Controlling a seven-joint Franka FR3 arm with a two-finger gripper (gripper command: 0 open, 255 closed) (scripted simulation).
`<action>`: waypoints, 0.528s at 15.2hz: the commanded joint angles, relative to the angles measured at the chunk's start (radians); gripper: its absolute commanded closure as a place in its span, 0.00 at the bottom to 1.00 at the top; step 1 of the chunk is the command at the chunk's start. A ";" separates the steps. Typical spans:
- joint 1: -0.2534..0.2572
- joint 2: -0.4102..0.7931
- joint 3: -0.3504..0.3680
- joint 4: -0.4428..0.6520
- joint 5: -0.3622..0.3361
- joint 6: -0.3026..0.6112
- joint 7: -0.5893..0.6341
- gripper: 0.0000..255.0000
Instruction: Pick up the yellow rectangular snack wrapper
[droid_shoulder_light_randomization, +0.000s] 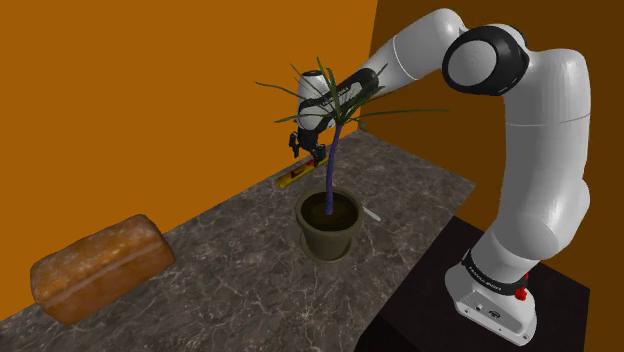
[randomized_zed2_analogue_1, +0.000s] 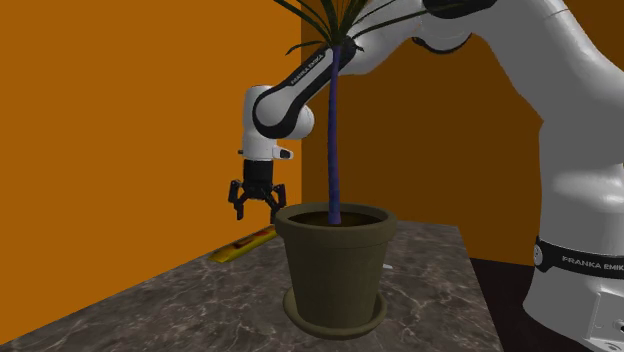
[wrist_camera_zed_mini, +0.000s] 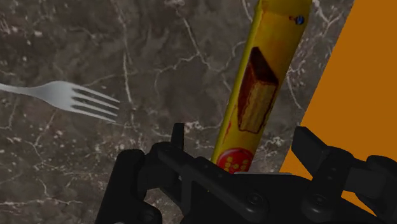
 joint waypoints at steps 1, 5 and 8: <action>0.006 0.062 -0.025 0.058 -0.003 0.008 0.057 0.00; 0.011 0.122 -0.043 0.100 -0.004 0.028 0.090 0.00; 0.013 0.149 -0.046 0.100 -0.009 0.055 0.093 0.00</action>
